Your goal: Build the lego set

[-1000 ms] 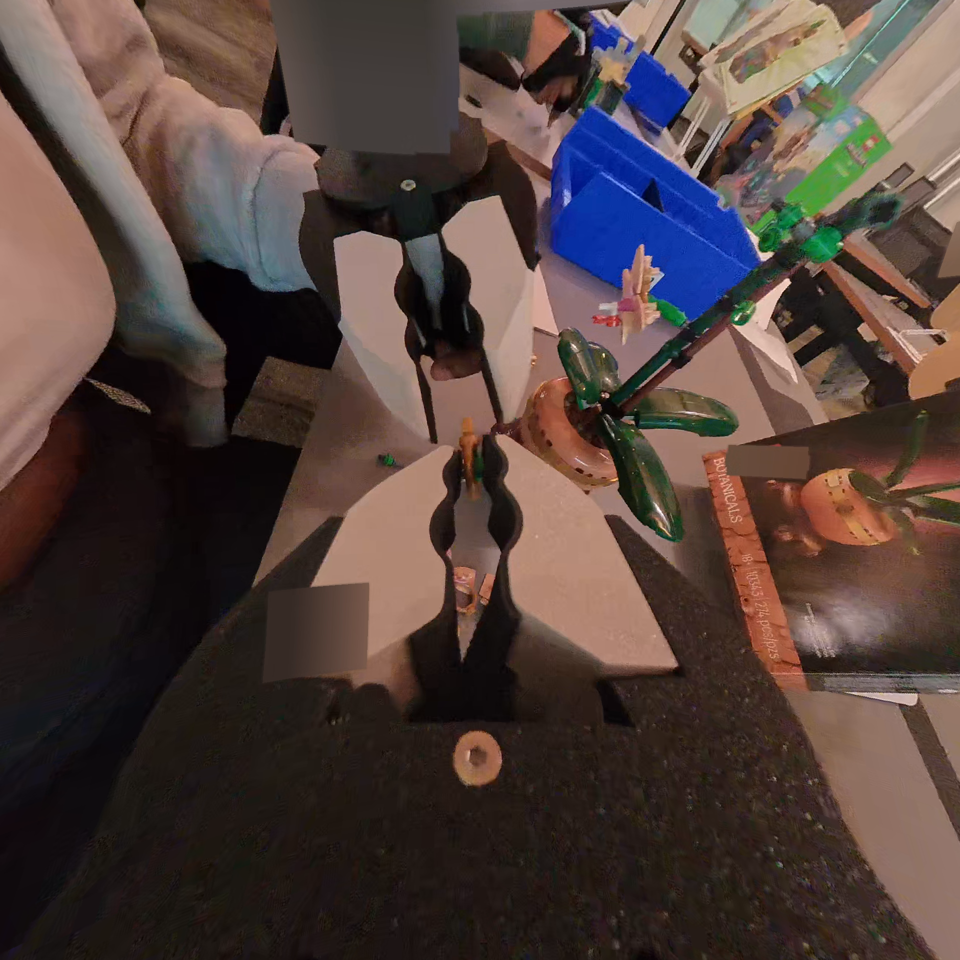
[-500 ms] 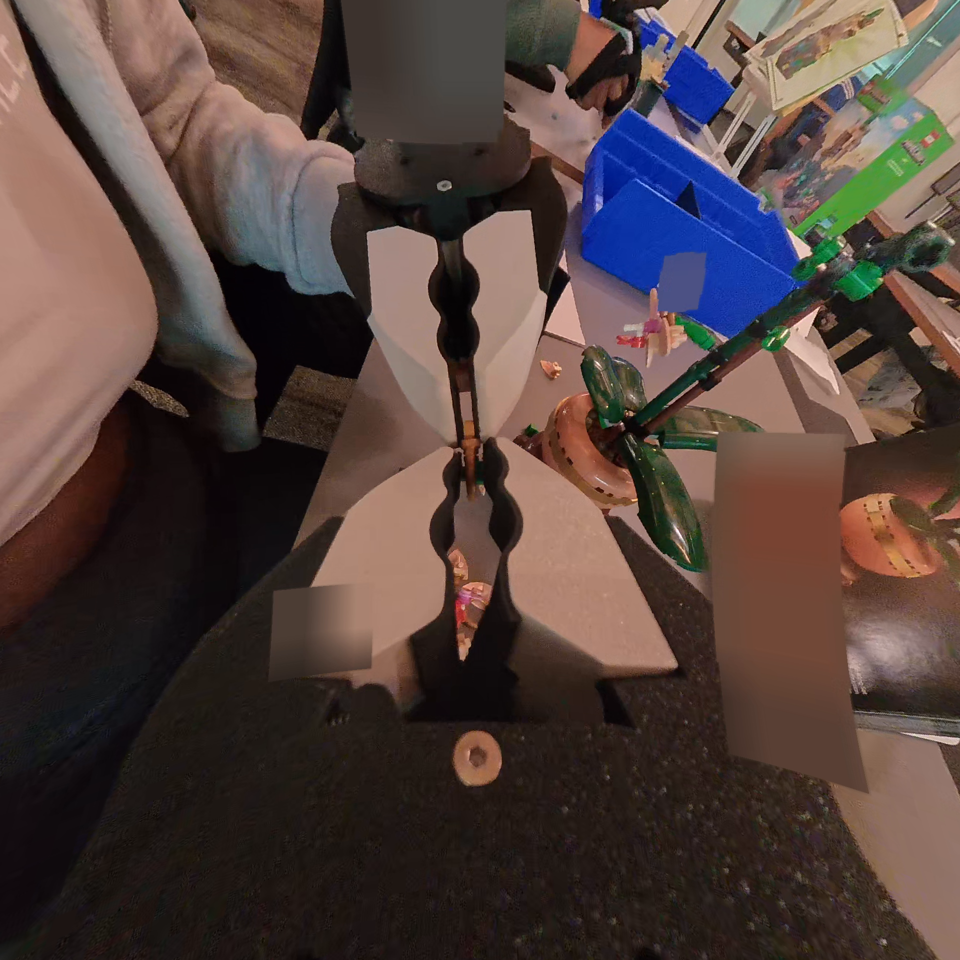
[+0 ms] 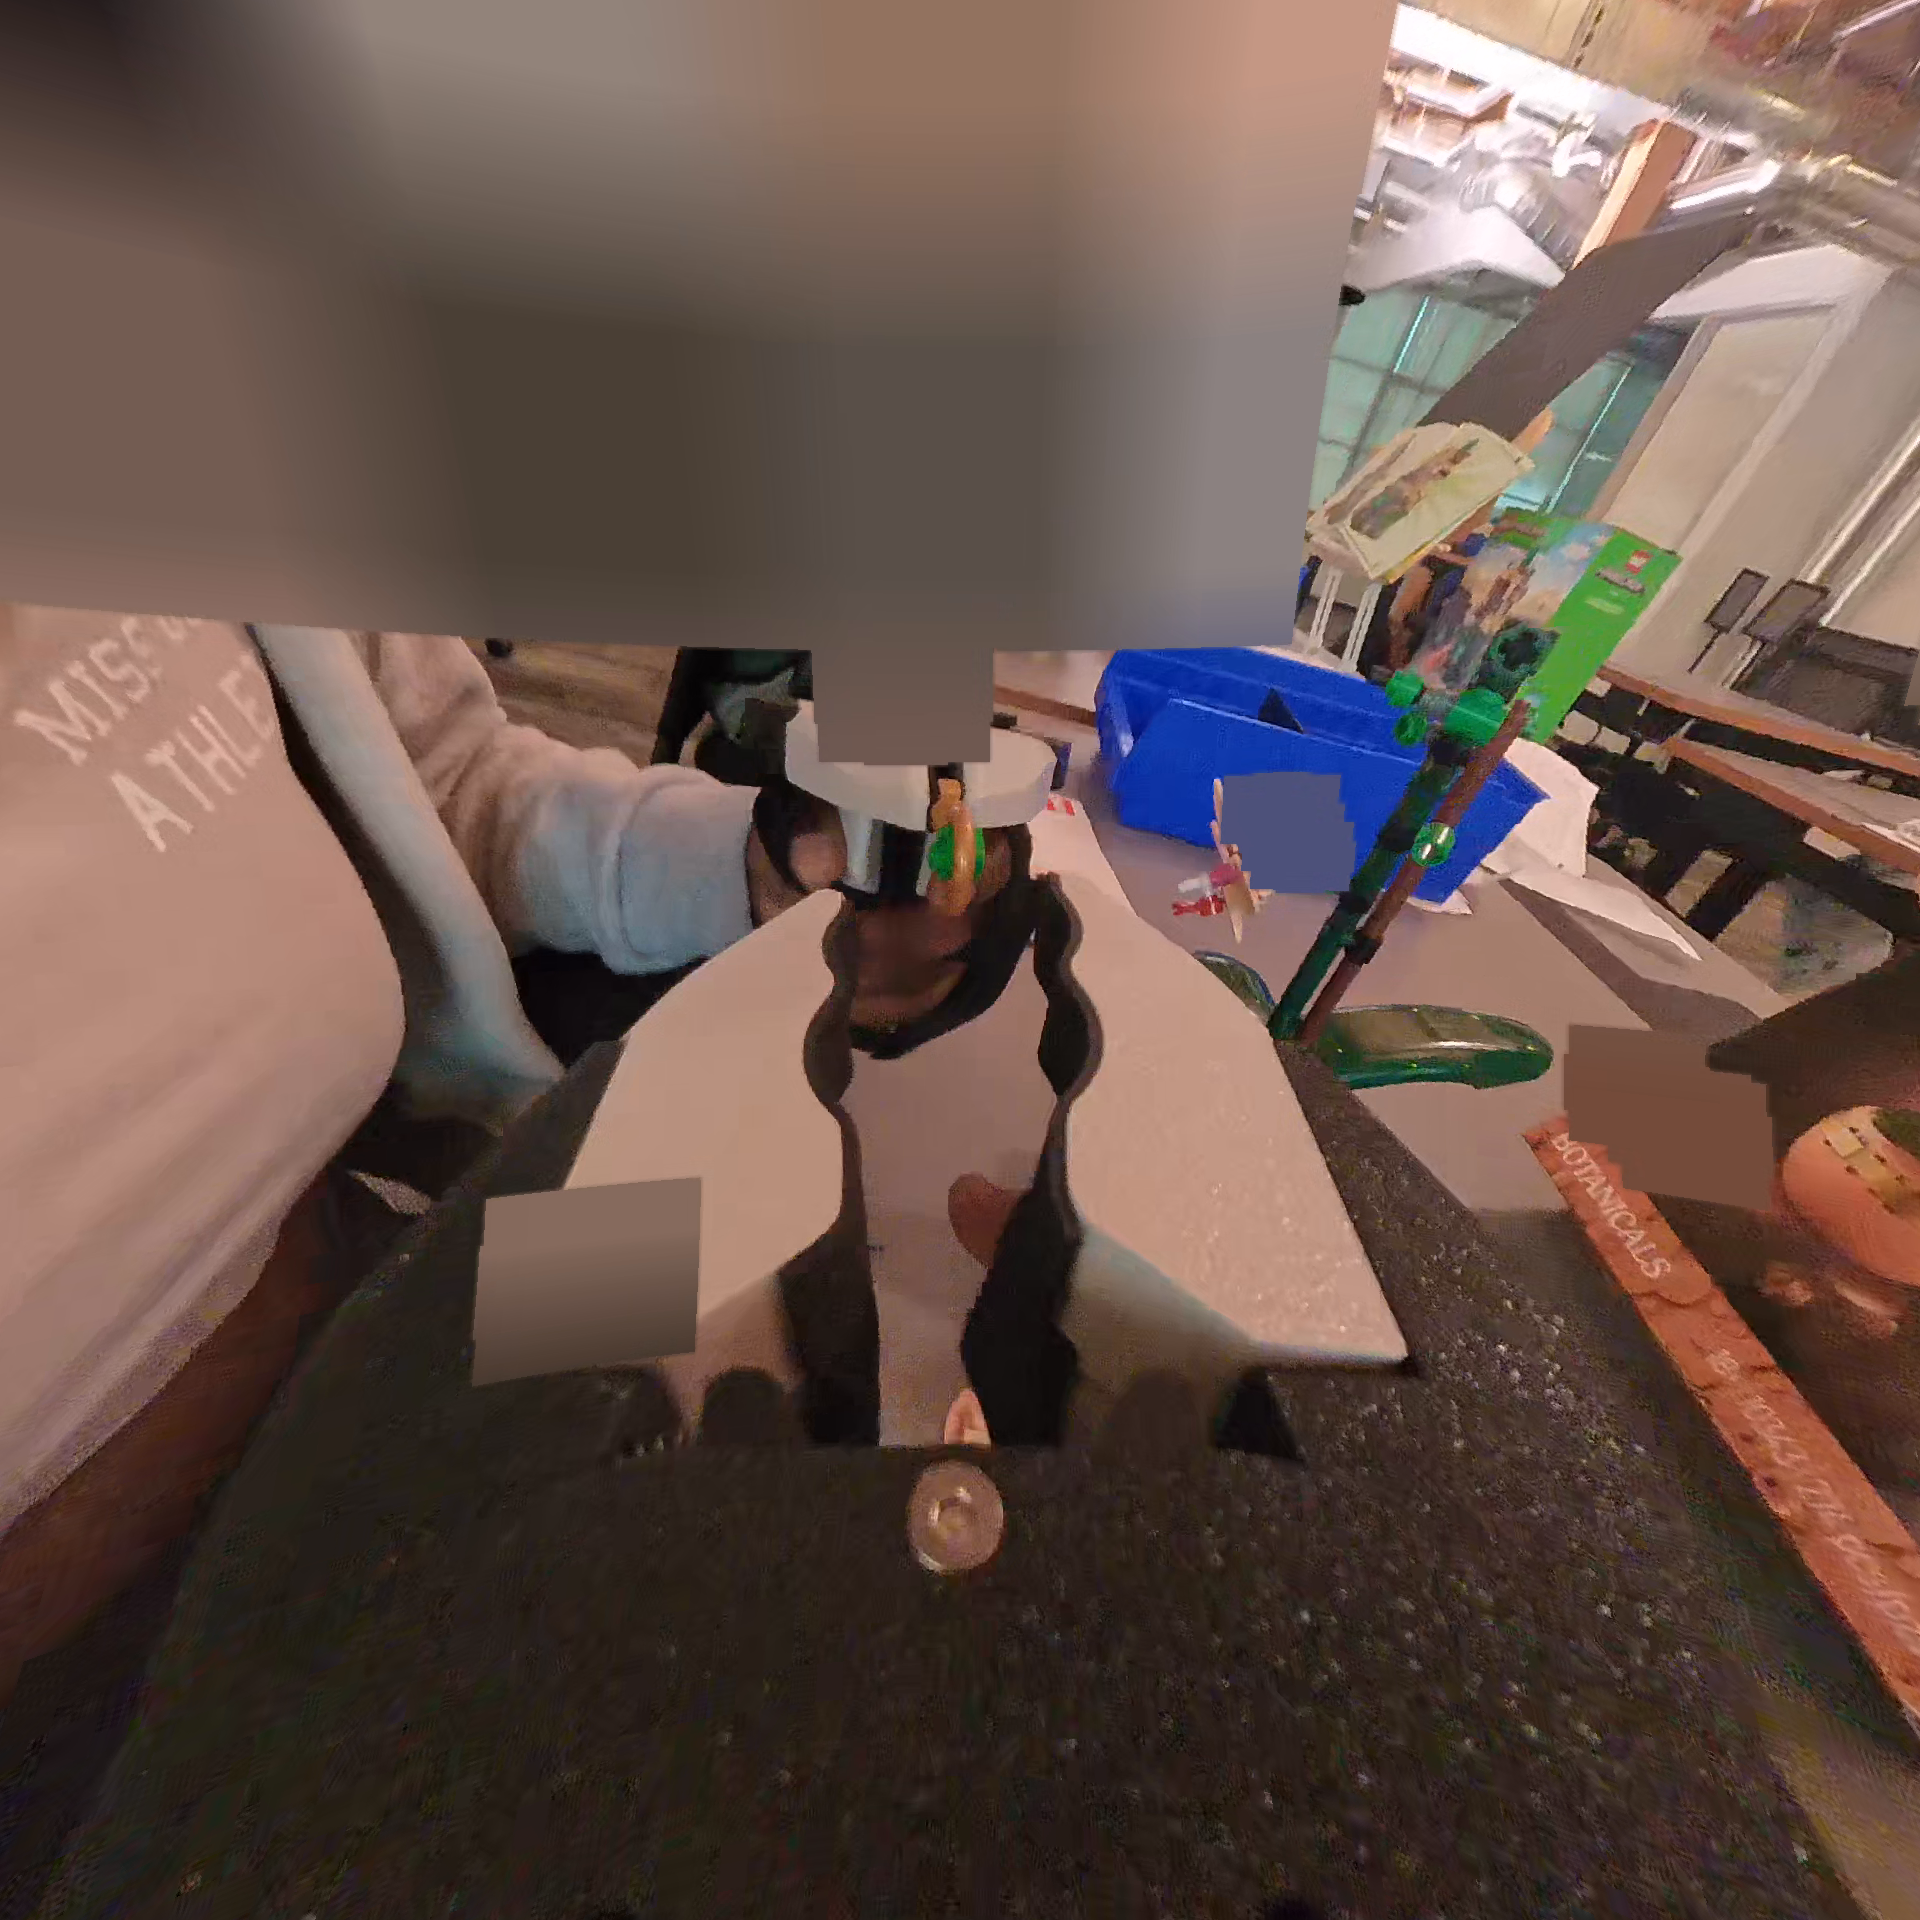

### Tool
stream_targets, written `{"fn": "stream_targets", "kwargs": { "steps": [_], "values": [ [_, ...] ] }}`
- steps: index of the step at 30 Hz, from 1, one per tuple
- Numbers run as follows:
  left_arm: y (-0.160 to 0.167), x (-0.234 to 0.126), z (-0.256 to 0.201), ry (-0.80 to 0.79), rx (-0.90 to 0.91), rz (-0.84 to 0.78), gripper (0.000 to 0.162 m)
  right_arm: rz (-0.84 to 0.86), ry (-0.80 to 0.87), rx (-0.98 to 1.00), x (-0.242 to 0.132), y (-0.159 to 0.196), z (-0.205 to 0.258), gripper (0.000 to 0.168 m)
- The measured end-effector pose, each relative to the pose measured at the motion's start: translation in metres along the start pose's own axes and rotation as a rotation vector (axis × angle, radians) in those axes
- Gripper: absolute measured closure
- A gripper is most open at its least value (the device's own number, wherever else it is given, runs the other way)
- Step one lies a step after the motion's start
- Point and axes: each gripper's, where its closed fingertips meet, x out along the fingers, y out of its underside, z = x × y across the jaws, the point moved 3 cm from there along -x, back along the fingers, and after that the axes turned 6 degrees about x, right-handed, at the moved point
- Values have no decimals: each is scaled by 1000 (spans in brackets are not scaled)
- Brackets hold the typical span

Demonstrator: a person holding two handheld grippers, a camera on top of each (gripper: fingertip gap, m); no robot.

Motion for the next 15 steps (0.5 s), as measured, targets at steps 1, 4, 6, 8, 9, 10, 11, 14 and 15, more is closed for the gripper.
{"fn": "stream_targets", "kwargs": {
  "steps": [1, 4, 6, 8, 9, 10, 11, 14, 15],
  "values": [
    [-1, 0, 0, 3, -13, -11, 161, -43, -3, 18, 2, -3, -1, 140],
    [0, 1, -1, 8, -21, -16, 161, -156, -50, 85, 4, -11, 0, 160],
    [0, 0, -1, 5, -20, -20, 161, -164, -78, 108, 6, -11, -1, 161],
    [3, -2, 1, -10, 14, 0, 161, -131, -62, 104, 7, -8, -3, 161],
    [4, -2, 1, -19, 35, 15, 160, -117, -56, 98, 7, -7, -4, 161],
    [5, -2, 1, -27, 64, 36, 160, -99, -51, 93, 7, -6, -4, 161],
    [7, -2, 1, -32, 102, 66, 158, -78, -47, 86, 7, -4, -5, 161],
    [8, -3, 2, -48, 223, 173, 146, -31, -40, 87, 6, 0, -5, 161],
    [9, -2, 1, -42, 260, 208, 145, -19, -37, 92, 6, 1, -5, 161]
  ]
}}
